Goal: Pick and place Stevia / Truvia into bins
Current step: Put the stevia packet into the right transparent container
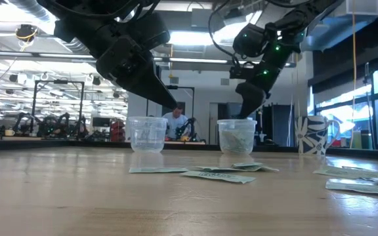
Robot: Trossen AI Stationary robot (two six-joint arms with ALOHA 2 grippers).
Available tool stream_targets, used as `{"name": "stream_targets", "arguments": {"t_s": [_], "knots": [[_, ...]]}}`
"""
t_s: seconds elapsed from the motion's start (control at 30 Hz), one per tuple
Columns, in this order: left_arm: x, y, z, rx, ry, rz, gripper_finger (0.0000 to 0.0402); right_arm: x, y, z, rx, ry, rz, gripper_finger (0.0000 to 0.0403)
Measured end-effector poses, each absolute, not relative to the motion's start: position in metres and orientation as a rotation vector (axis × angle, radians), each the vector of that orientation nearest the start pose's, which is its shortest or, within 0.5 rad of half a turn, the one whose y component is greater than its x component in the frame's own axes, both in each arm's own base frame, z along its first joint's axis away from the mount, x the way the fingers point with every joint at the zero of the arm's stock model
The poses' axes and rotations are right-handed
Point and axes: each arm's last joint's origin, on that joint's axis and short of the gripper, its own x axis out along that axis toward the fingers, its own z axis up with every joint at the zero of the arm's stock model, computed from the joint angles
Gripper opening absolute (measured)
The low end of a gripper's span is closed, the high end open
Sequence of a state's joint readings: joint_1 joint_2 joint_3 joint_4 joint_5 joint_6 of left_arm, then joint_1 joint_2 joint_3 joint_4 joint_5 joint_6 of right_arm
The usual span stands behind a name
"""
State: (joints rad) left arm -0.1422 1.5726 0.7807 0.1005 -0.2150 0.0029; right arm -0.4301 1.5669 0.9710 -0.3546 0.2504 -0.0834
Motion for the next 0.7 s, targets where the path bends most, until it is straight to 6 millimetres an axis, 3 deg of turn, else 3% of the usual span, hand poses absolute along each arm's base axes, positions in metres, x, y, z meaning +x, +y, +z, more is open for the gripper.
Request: {"name": "stream_targets", "arguments": {"t_s": [0.2, 0.33, 0.53, 0.7], "knots": [[0.307, -0.038, 0.174, 0.126, 0.681, 0.069, 0.0088, 0.280, -0.136, 0.202, 0.016, 0.989, -0.589, 0.0086], [0.307, -0.038, 0.174, 0.126, 0.681, 0.069, 0.0088, 0.281, -0.125, 0.208, 0.011, 0.973, -0.567, 0.0087], [0.307, -0.038, 0.174, 0.127, 0.683, 0.068, 0.0088, 0.284, -0.085, 0.222, -0.012, 0.960, -0.345, 0.0087], [0.307, -0.038, 0.174, 0.128, 0.685, 0.068, 0.0088, 0.295, -0.043, 0.218, 0.016, 0.945, -0.058, 0.0087]]}}
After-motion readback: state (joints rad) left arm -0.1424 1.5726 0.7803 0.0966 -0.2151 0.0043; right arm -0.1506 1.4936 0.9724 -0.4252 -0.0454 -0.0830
